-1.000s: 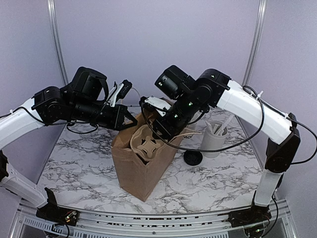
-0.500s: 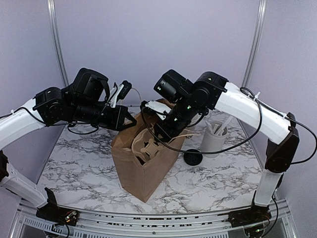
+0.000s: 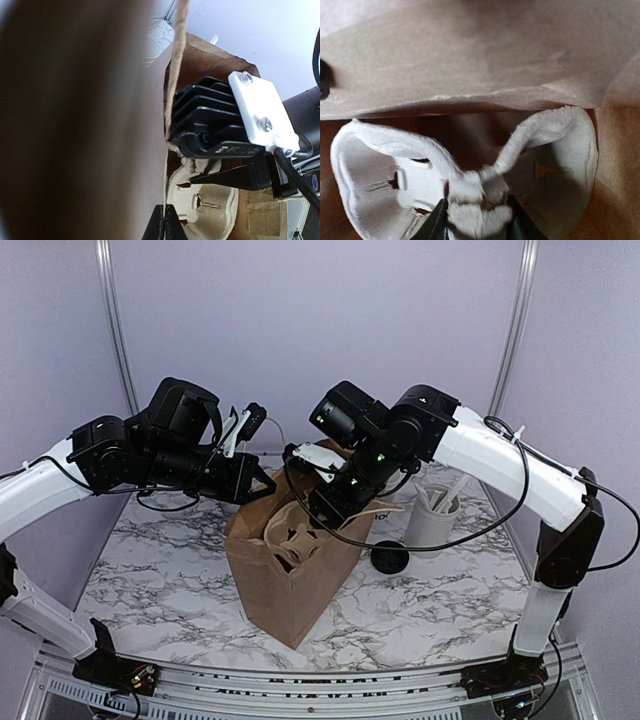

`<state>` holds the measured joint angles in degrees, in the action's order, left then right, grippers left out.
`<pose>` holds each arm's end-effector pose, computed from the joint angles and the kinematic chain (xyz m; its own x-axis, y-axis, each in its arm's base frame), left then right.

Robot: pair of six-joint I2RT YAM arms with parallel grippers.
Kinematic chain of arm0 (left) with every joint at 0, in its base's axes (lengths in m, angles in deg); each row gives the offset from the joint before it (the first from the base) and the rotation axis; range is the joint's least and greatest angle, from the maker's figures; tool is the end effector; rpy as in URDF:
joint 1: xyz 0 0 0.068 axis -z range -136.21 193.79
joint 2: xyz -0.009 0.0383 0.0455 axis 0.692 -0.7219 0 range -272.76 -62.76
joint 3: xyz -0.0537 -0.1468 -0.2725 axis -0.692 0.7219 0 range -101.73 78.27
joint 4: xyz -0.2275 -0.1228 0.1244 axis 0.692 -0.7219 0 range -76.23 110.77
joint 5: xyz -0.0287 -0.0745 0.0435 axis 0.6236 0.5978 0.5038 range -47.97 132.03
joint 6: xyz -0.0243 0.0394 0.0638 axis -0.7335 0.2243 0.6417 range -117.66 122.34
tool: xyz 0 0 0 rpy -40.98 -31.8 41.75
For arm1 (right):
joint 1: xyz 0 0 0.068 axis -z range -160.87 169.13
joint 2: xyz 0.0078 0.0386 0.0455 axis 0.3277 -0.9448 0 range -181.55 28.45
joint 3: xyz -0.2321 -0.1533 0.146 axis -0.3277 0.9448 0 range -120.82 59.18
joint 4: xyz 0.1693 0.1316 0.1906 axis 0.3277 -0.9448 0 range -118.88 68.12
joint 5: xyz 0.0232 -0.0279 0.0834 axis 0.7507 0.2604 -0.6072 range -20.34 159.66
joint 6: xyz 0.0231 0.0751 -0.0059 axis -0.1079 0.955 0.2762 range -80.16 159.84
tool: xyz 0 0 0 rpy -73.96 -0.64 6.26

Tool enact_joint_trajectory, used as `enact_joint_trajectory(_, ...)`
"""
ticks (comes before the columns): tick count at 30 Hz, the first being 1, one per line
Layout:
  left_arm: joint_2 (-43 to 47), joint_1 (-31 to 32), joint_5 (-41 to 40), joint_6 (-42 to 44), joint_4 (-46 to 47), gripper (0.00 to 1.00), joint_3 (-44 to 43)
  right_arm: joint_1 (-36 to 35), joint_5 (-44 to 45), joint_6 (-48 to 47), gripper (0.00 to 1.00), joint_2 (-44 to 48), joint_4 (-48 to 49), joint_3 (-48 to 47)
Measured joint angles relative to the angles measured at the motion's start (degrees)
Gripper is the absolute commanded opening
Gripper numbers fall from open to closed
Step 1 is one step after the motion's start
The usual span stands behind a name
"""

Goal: Pack the takeout coffee

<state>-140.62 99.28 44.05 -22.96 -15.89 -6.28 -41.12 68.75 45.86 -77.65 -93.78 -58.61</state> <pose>0.1914 -0.2827 0.4337 -0.6152 0.1411 -0.7756 0.6393 0.6651 -0.3860 0.2122 0.3734 0.3990 -0.5196 -0.6980 -0.4927 -0.8220 0.5656 0.0657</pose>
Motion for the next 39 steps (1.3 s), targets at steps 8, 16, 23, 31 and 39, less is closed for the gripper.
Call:
enact_joint_trajectory(8, 0.0, 0.0, 0.0, 0.0, 0.0, 0.00, 0.0, 0.0, 0.2, 0.1, 0.54, -0.1, -0.1, 0.0)
enact_joint_trajectory(16, 0.0, 0.1, 0.0, 0.0, 0.0, 0.00, 0.0, -0.2, 0.5, 0.2, 0.61, -0.1, -0.2, -0.5)
enact_joint_trajectory(23, 0.0, 0.3, 0.0, 0.0, 0.0, 0.00, 0.0, -0.3, 0.6, 0.2, 0.67, -0.1, -0.1, -1.7)
enact_joint_trajectory(31, 0.0, 0.3, -0.5, 0.0, 0.0, 0.00, 0.0, -0.3, 1.0, 0.6, 0.75, 0.3, 2.5, -2.6)
enact_joint_trajectory(39, 0.0, 0.3, -1.3, -0.2, 0.0, 0.00, 0.0, -0.3, -1.2, 1.5, 0.80, 3.5, 10.8, -2.7)
